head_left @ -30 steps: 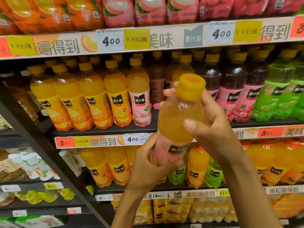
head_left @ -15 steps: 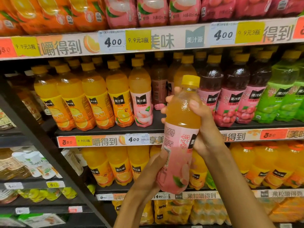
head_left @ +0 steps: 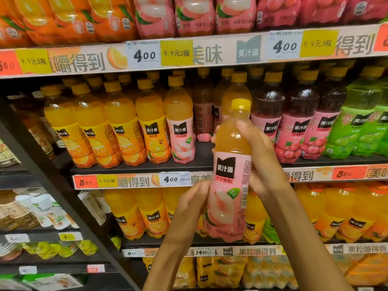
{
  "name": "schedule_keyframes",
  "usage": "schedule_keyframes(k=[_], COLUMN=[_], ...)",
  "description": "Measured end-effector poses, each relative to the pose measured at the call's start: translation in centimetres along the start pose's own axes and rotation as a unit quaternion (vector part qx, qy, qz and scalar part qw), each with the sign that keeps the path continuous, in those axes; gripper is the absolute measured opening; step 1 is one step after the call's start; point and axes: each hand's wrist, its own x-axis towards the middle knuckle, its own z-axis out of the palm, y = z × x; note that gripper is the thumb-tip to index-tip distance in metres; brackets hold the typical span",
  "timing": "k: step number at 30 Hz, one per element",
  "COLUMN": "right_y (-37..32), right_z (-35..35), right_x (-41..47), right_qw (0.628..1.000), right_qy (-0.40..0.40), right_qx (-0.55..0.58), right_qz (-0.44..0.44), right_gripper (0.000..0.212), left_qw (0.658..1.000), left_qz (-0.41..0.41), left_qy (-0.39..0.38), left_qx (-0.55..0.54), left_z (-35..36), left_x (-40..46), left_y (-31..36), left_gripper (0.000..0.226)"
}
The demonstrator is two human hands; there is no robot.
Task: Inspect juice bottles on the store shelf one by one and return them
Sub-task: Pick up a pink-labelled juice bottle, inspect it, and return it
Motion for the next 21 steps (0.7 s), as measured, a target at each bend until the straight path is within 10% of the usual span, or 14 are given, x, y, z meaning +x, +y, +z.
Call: schedule_keyframes(k=[14,21], right_y=[0.2,1.4], right_z=[-0.7,-0.5], right_x=[0.5,0.7], right_qw=[0.997,0.969], right_qy=[0.003,-0.029], right_qx=[-0.038,0.088], right_qz=[0.066,0.231], right_gripper=[0.029,0.067], left_qw=[0.984,0.941], left_qz=[-0.129,-0.124], left_qy=[-0.067,-0.102], left_qx=[-0.103,-0.298], left_z=[-0.5,0.9], left_x=[-0.4,-1.1], left_y=[0.8,1.7], left_gripper=[0.053,0.075])
